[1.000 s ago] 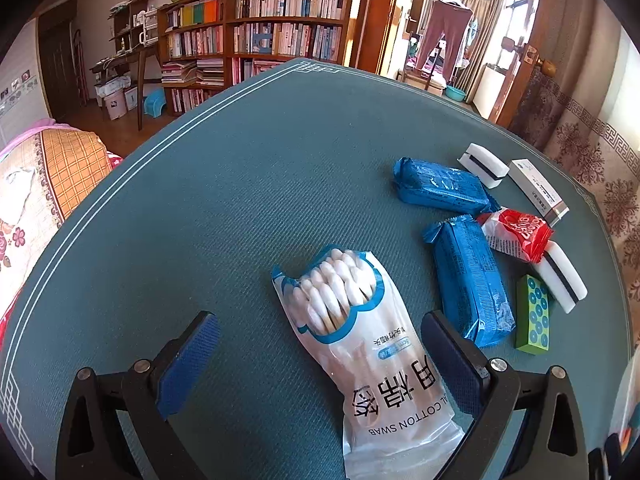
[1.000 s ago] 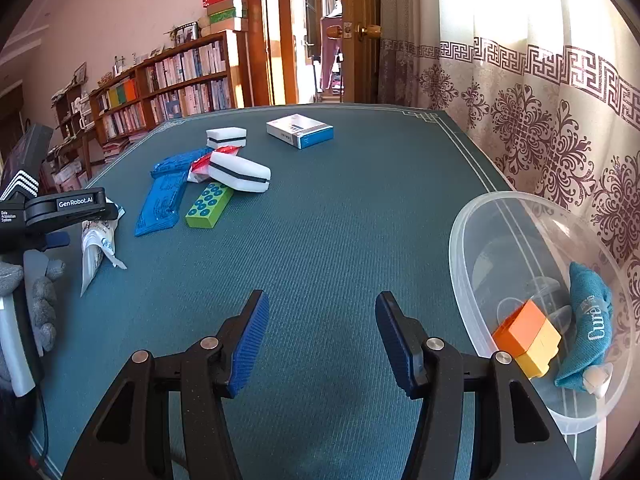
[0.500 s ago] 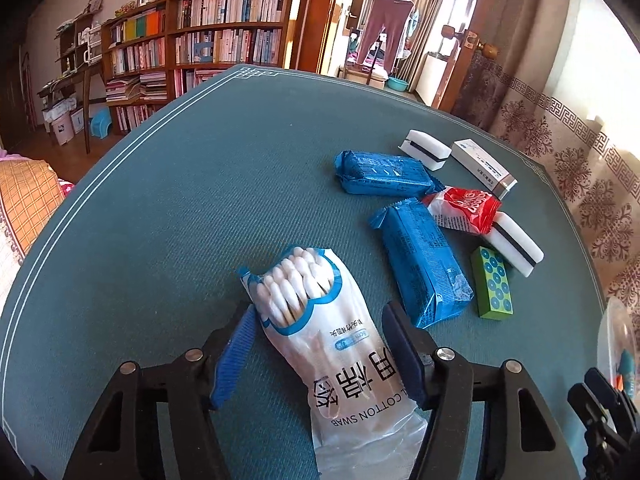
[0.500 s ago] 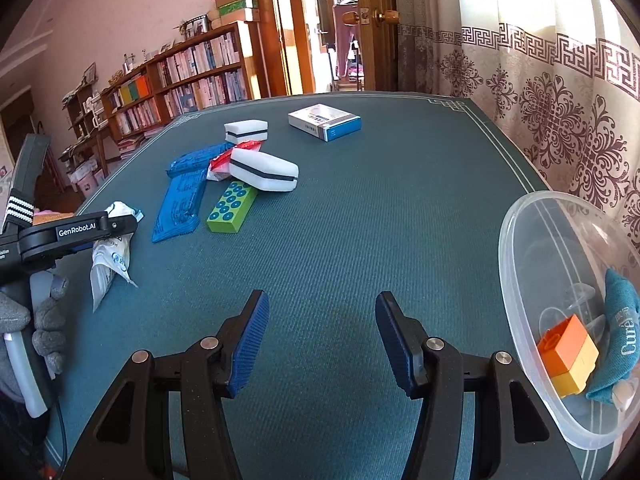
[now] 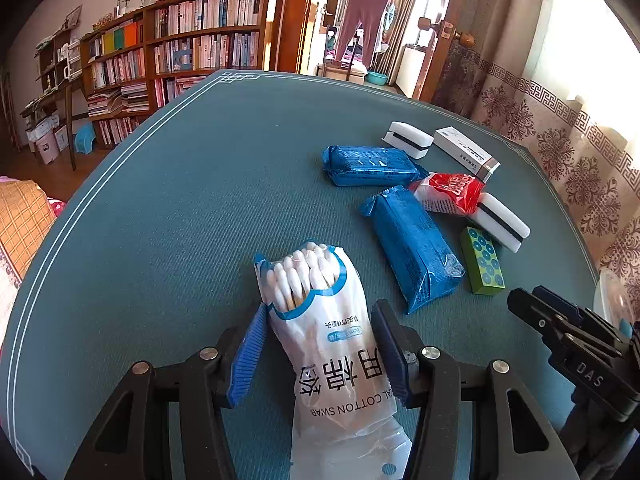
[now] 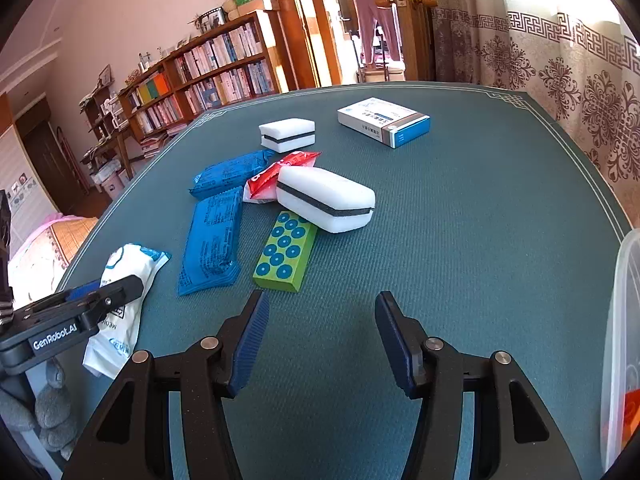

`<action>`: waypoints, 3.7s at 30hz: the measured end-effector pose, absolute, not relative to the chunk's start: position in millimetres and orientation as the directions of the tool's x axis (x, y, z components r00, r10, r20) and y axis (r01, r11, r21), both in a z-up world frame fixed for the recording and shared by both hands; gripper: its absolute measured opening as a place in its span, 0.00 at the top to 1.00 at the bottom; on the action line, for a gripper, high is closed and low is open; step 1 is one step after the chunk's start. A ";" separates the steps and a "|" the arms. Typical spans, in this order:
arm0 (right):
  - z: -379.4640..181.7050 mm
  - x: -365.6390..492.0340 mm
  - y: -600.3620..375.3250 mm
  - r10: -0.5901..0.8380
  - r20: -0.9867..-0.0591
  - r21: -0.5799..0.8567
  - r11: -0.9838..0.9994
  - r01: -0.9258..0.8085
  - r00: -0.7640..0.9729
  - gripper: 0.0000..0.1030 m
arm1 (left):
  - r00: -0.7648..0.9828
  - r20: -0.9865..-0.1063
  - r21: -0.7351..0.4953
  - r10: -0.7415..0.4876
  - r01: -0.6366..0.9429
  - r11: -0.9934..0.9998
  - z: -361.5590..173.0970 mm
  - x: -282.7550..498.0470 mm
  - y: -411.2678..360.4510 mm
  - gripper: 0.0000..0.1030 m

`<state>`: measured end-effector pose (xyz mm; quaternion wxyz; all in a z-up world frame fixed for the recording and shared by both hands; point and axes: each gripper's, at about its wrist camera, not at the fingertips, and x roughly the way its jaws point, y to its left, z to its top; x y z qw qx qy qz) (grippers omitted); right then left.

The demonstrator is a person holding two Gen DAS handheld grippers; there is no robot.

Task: Organize objects
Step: 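Grasp the green blue-dotted block with the right tool while the left tool holds the swab bag, then carry the green block into the clear bowl with the right tool and open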

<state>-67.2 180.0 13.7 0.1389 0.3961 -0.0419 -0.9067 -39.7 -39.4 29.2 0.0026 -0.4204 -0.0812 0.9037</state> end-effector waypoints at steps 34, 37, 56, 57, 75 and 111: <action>7.7 -115.3 134.9 -0.207 -0.727 0.074 -0.972 0.225 -0.655 0.62 | -0.639 -0.767 -0.131 0.064 0.058 -0.990 18.1 -43.8 -35.6 0.37; 7.0 -113.3 141.3 -0.208 -0.728 0.078 -0.972 0.223 -0.654 0.70 | -0.637 -0.769 -0.122 0.061 0.053 -0.991 16.8 -44.0 -33.5 0.38; 19.6 -40.5 186.1 -0.257 -0.702 0.149 -0.965 0.217 -0.664 0.70 | -0.653 -0.749 -0.106 0.111 -0.047 -0.993 30.7 -33.5 -12.9 0.53; 21.2 -37.3 188.0 -0.260 -0.699 0.153 -0.964 0.216 -0.666 0.70 | -0.656 -0.746 -0.107 0.114 -0.050 -0.993 32.4 -32.5 -11.9 0.53; 42.3 11.0 252.7 -0.197 -0.663 0.166 -0.979 0.115 -0.722 0.70 | -0.674 -0.720 -0.106 0.166 -0.130 -0.986 48.2 -23.4 24.8 0.53; 44.1 62.2 413.4 0.095 -0.641 0.153 -0.957 -0.248 -0.762 0.70 | -0.652 -0.695 -0.070 0.303 -0.358 -0.931 73.8 -21.4 148.3 0.53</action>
